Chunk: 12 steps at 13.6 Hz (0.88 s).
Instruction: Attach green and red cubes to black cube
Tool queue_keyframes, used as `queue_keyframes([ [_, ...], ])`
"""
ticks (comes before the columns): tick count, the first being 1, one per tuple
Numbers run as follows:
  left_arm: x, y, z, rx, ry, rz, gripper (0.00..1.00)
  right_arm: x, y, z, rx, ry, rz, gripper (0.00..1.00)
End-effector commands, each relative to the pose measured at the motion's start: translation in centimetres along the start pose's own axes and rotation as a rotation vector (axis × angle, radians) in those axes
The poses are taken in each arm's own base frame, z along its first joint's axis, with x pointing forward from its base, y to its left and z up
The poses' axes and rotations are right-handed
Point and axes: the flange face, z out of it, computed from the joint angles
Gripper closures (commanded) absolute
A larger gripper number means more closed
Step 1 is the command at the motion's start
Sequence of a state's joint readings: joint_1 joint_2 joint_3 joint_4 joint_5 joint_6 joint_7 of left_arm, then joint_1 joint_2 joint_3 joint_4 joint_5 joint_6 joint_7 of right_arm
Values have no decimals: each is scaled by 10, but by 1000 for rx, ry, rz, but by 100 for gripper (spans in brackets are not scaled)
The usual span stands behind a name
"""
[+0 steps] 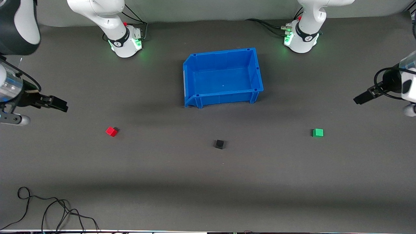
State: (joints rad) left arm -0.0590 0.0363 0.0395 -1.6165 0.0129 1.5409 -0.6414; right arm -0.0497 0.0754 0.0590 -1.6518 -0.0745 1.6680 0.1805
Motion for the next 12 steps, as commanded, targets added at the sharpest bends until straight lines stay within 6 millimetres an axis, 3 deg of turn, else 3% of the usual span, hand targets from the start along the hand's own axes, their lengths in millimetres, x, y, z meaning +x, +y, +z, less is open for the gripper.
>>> queue_keyframes([
  [1, 4, 5, 4, -8, -29, -260, 0, 6, 5, 41, 40, 35, 50, 1],
  [3, 12, 4, 17, -34, -82, -408, 0, 8, 12, 71, 124, 46, 144, 1],
  [5, 25, -3, 44, -70, -135, -538, 0, 6, 14, 111, 124, 53, 150, 1],
  [8, 37, -14, 118, -120, -150, -665, 0, 6, 21, 178, 114, 7, 182, 0],
  [12, 38, -26, 219, -209, -140, -775, 0, 7, 22, 244, 104, -21, 214, 0],
])
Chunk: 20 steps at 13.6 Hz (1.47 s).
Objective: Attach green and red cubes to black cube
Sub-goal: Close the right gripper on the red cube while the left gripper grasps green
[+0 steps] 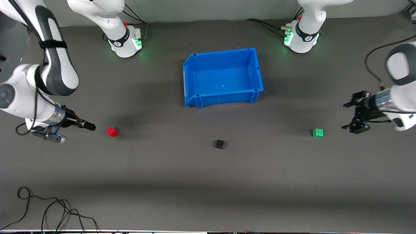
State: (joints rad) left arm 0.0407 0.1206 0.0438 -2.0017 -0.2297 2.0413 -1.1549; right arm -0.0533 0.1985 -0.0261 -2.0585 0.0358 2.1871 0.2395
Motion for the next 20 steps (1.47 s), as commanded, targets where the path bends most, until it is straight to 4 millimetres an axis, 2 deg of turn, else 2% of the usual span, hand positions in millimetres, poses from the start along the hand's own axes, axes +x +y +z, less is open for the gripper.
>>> queue_keyframes([
  [1, 8, -20, 53, -55, 20, -63, 0, -4, 1, 44, 15, 38, 60, 0],
  [3, 20, -16, 96, -54, 30, -85, 0, -9, -2, 87, 21, 76, 100, 0],
  [5, 27, -11, 129, -84, 36, -112, 0, -6, -3, 124, 23, 89, 162, 0],
  [8, 36, -6, 177, -107, 73, -122, 0, -7, -4, 149, 21, 77, 226, 1],
  [10, 39, -5, 196, -125, 69, -149, 0, -9, -4, 158, 15, 61, 252, 2],
  [12, 39, -3, 205, -139, 73, -158, 0, -10, -8, 162, 15, 54, 274, 4],
  [13, 38, -4, 209, -136, 71, -158, 0, -13, -16, 163, 14, 53, 271, 6],
  [14, 38, -4, 211, -133, 70, -159, 0, -14, -20, 163, 13, 53, 276, 13],
  [16, 39, -4, 210, -132, 69, -163, 0, -14, -21, 162, 14, 54, 277, 34],
  [17, 39, -3, 207, -132, 66, -165, 0, -14, -21, 162, 14, 56, 277, 40],
  [18, 41, -4, 204, -135, 66, -165, 0, -14, -21, 162, 15, 56, 277, 42],
  [19, 41, -4, 204, -134, 65, -165, 5, -14, -21, 162, 14, 56, 277, 42],
  [20, 42, -4, 203, -134, 65, -167, 16, -14, -21, 162, 15, 56, 276, 42],
])
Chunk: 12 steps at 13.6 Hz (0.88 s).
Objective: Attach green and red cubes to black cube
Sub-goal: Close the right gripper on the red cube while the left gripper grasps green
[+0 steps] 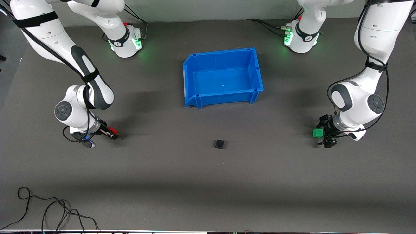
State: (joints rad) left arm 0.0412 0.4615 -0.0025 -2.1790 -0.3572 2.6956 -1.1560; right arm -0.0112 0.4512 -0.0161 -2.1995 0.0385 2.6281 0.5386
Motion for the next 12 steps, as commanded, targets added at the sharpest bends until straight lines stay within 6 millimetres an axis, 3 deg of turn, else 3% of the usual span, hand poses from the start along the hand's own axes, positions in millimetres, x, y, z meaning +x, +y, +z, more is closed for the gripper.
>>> queue_keyframes([
  [1, 0, 2, -7, -5, -8, -18, 31, 2, -3, -2, 10, 8, 18, 42],
  [4, 0, 3, -8, -6, -8, -18, 57, 3, -1, -2, 10, 8, 21, 42],
  [7, 0, 4, -9, -9, -8, -19, 67, 4, -1, -2, 9, 8, 20, 46],
  [11, 1, 10, -14, -25, -7, -22, 72, 5, -1, -3, 17, 22, 7, 100],
  [12, 1, 12, -15, -25, -8, -22, 72, 5, -1, -4, 18, 23, 7, 100],
])
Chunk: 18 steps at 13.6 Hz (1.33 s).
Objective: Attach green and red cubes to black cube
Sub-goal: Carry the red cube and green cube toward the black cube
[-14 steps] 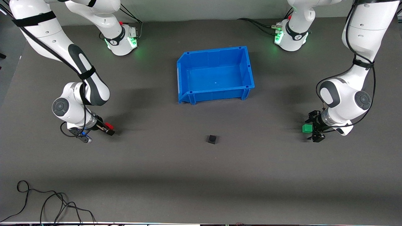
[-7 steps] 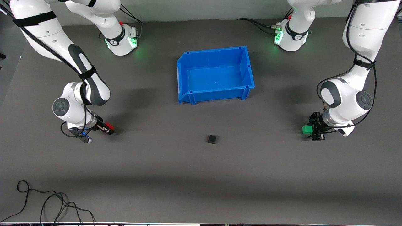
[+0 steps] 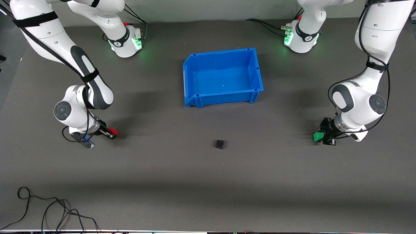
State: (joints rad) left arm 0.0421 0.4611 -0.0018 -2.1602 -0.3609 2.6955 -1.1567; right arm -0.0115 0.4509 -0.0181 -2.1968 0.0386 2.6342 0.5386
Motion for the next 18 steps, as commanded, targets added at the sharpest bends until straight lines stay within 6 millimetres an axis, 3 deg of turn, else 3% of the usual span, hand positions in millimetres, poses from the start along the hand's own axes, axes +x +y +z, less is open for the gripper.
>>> queue_keyframes([
  [1, 0, 7, -11, 3, -16, -19, 72, 3, -2, -3, 15, 16, 8, 100],
  [3, -1, 8, -12, 9, -21, -19, 72, 3, -4, -6, 19, 21, 22, 100],
  [5, 0, 11, -15, 2, -21, -21, 72, 4, -8, -9, 38, 18, 144, 100],
  [7, -3, 23, -24, -3, -31, -16, 73, -7, -42, -15, 99, -5, 269, 100],
  [10, -12, 59, -55, 11, -78, -12, 73, -24, -98, -19, 165, -46, 479, 100],
  [13, -27, 82, -73, 12, -99, -57, 73, -37, -153, -23, 187, -62, 684, 100],
  [15, -55, 87, -70, 9, -103, -69, 73, -58, -190, -23, 178, -77, 766, 100],
  [18, -114, 100, -56, 17, -110, -120, 73, -71, -220, -36, 153, -118, 873, 100],
])
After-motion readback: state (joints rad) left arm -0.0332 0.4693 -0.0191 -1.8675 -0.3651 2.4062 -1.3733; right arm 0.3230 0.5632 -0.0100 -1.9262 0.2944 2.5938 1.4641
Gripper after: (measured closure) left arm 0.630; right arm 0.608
